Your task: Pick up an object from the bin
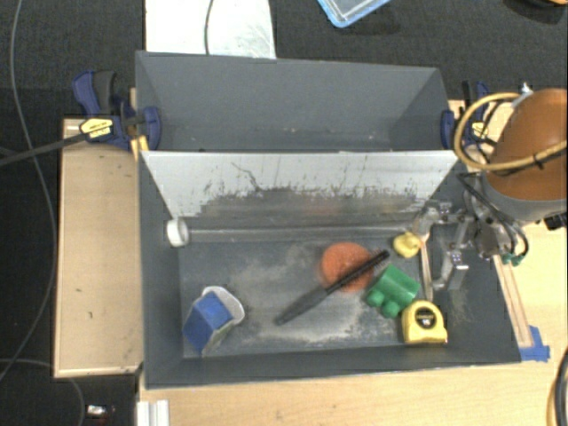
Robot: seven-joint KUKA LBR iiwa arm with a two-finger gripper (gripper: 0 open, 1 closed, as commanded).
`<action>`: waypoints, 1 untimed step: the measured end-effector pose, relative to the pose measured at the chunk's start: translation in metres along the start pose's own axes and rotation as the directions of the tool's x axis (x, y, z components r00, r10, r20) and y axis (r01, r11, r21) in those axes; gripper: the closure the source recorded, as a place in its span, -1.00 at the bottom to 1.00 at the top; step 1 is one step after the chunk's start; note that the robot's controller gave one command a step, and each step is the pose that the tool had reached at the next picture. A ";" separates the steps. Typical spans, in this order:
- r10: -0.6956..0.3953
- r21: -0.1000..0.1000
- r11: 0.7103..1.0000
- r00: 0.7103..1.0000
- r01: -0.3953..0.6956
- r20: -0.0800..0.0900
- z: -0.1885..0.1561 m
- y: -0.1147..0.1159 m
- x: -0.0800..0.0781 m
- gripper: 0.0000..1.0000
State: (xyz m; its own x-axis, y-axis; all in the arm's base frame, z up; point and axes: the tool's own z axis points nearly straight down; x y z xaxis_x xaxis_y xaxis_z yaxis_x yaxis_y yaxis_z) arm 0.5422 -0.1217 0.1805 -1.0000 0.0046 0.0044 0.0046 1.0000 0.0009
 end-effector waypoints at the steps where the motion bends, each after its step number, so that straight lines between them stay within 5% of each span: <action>1: -0.005 0.002 1.000 1.000 0.005 0.008 -0.004 0.001 -0.002 -1.00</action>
Offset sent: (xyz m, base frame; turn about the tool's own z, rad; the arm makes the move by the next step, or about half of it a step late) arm 0.0297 0.0991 -0.1105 -0.2289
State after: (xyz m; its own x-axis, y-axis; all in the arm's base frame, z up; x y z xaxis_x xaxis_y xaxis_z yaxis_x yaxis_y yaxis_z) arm 0.5441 -0.1210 0.1847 -1.0000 -0.0004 -0.0032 -0.0004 1.0000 -0.0006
